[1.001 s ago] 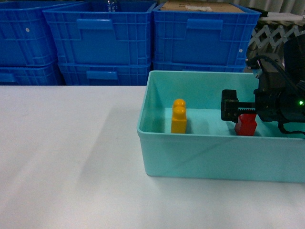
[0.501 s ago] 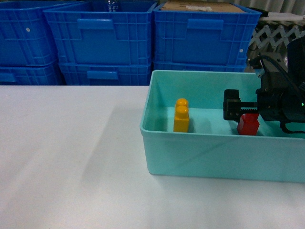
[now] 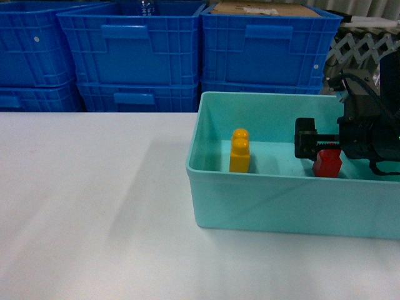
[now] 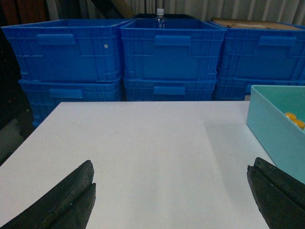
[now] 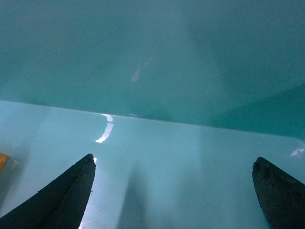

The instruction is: Pick red block from blue box to shelf

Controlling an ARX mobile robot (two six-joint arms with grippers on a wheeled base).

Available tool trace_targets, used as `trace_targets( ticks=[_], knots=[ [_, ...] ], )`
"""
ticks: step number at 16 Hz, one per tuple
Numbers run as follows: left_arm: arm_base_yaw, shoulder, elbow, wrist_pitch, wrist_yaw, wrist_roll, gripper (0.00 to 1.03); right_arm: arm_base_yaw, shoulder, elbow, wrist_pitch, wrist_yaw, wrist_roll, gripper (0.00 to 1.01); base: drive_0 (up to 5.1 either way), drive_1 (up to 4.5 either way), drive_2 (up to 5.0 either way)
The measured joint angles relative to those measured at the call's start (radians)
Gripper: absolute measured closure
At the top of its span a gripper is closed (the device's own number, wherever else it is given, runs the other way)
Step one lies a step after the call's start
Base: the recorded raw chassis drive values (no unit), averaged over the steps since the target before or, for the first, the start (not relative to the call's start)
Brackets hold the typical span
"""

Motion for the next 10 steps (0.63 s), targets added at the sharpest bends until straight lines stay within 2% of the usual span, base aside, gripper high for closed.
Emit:
trace_targets(
  ticks=[4, 5, 10],
  knots=[
    [0.0, 0.0, 0.0, 0.0, 0.0, 0.0, 0.05, 0.004, 0.005, 0.0, 0.002, 0.0, -0.001, 0.06, 0.0, 0.0, 0.0],
    [0.0, 0.0, 0.0, 0.0, 0.0, 0.0, 0.05, 0.006, 0.007, 0.0, 0.007, 0.001, -0.003, 0.12, 0.0, 0.0, 0.0],
    [0.0, 0.0, 0.0, 0.0, 0.0, 0.0, 0.05, 0.011, 0.019, 0.0, 0.01, 0.0, -0.007, 0.65, 0.0, 0.0, 0.0]
  ],
)
